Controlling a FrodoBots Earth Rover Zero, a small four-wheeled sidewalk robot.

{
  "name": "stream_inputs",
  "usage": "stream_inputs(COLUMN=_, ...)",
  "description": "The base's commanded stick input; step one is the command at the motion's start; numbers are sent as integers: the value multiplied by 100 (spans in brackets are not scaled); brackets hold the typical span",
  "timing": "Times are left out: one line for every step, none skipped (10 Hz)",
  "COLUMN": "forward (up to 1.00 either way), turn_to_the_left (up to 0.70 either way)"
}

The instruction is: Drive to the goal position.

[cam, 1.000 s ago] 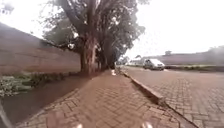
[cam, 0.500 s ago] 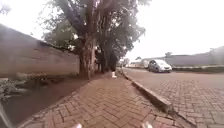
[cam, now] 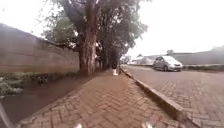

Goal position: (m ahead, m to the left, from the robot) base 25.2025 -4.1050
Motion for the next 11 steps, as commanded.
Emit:
stream_inputs(forward=50, turn_to_the_left=2)
stream_inputs(forward=50, turn_to_the_left=0)
stream_inputs(forward=50, turn_to_the_left=2)
stream_inputs(forward=50, turn_to_the_left=3)
stream_inputs(forward=50, turn_to_the_left=2)
stream_inputs(forward=50, turn_to_the_left=1)
stream_inputs(forward=50, turn_to_the_left=2)
stream_inputs(forward=50, turn_to_the_left=1)
stream_inputs(forward=50, turn_to_the_left=16)
stream_inputs(forward=50, turn_to_the_left=9)
stream_inputs(forward=50, turn_to_the_left=4)
